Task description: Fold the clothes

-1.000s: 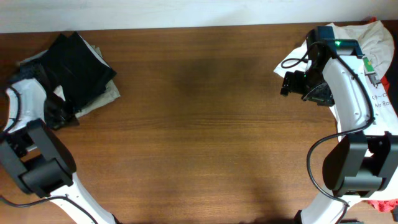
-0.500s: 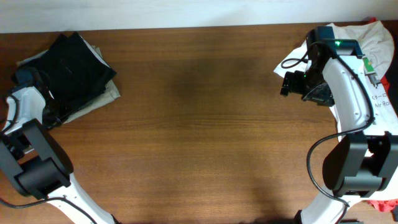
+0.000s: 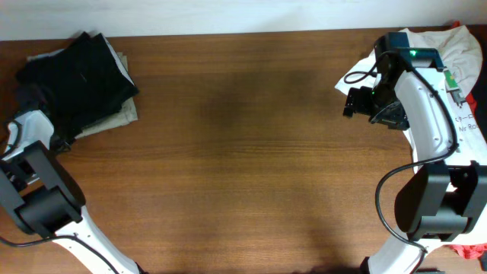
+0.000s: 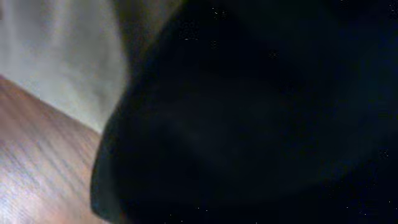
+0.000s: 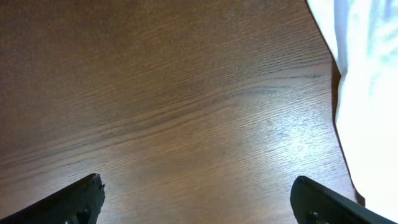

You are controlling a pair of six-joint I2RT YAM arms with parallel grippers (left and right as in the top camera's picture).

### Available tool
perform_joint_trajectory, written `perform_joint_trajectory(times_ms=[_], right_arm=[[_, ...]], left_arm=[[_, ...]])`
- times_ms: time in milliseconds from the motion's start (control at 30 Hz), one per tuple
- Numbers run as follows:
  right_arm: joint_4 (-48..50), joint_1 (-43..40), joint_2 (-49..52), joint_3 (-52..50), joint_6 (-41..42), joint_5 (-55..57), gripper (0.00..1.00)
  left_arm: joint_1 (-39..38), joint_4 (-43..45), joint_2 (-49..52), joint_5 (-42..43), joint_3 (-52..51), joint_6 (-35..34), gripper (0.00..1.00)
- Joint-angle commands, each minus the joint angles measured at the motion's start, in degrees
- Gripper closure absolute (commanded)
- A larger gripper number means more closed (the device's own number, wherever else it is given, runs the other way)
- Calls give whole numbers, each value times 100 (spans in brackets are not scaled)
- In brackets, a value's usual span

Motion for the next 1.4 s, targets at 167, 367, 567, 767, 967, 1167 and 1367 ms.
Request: perform_joint_trajectory(times_ms=[167, 367, 567, 767, 967, 1167, 1367], right_arm=[[-2, 9, -61, 0, 2, 109, 1], [-2, 9, -61, 0, 2, 109, 1], [-2, 9, -61, 0, 2, 109, 1], [-2, 9, -61, 0, 2, 109, 1], [-2, 9, -61, 0, 2, 109, 1], [-2, 9, -61, 0, 2, 109, 1], [-2, 9, -61, 0, 2, 109, 1]], left_arm=[[-24, 1661, 1073, 87, -55, -13, 99], [-120, 2210, 1349, 507, -55, -551, 99], [-649, 2356, 1349, 566, -55, -715, 99], [-686, 2116, 1335, 258, 247, -540, 96], [-671, 2345, 1338, 254, 262, -455, 75], [-671, 1029, 861, -116, 844, -20, 49], [-671, 136, -514, -254, 876, -20, 7]])
